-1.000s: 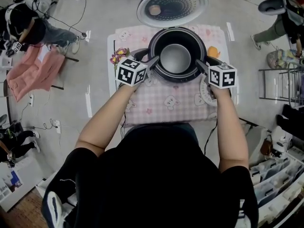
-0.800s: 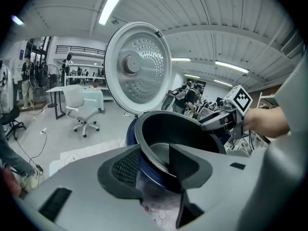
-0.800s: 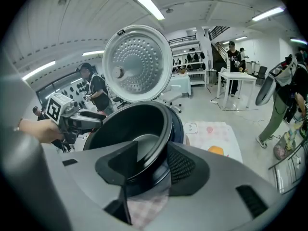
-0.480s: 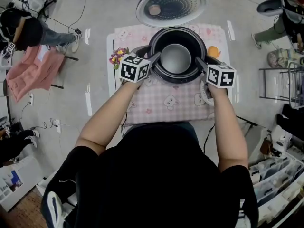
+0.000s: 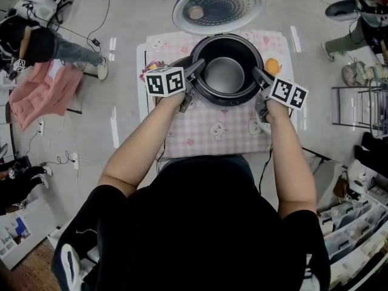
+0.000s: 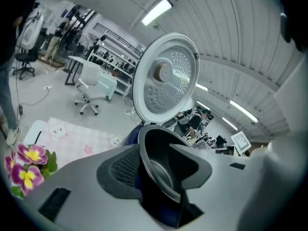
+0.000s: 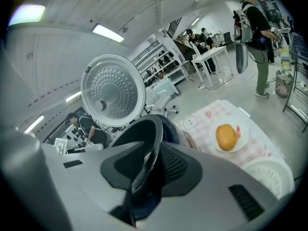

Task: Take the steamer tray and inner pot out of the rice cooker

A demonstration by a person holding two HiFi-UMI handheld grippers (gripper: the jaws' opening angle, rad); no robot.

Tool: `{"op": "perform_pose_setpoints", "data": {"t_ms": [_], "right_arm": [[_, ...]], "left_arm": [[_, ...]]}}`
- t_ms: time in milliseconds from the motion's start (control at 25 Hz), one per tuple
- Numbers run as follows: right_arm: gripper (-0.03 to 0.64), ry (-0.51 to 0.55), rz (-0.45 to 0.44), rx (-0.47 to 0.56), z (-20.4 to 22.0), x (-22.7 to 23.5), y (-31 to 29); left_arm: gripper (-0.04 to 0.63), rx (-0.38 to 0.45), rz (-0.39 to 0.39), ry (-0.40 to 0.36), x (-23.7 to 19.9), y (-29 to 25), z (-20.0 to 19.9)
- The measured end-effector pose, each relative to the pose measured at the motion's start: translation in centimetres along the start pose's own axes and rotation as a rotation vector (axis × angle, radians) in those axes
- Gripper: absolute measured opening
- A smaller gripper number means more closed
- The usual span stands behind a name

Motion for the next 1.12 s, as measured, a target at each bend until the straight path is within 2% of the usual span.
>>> {"op": "perform_pose_setpoints", "data": {"t_ms": [240,400,800,1120], "right_arm": [[0.075,-0.022,-0.043,0.049,0.0,-0.2,0.5],[0.063,-0.025,-0.094,0.088,-0.6,-0.7,1.1],[0.058,0.007,-0.142,0.106,-1.6,-2.3,2.9],[0.054,0.043,-0.194,0.126,-3.0,-5.1,4.8]], "left_arm": [[0.176,0.047,0.091,0.250,-0.1,0.3,-0.5],[0.155,0.051,0.117,0.334,0.1,0.4,-0.2],[0.061,0.102,0.114,0.327,1.2,2.4,-0.8],[0.048,0.160,0.121,0.298,2.8,5.1,-2.6]]}}
Point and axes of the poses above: the fingertips, and each gripper's own axes: y backward along the fingers, x to its right, z out of its underside, the point moved 1 cm from there along y, backward along the fingers, and after that the axes turned 1 degree about -x, right-handed, at the moved point
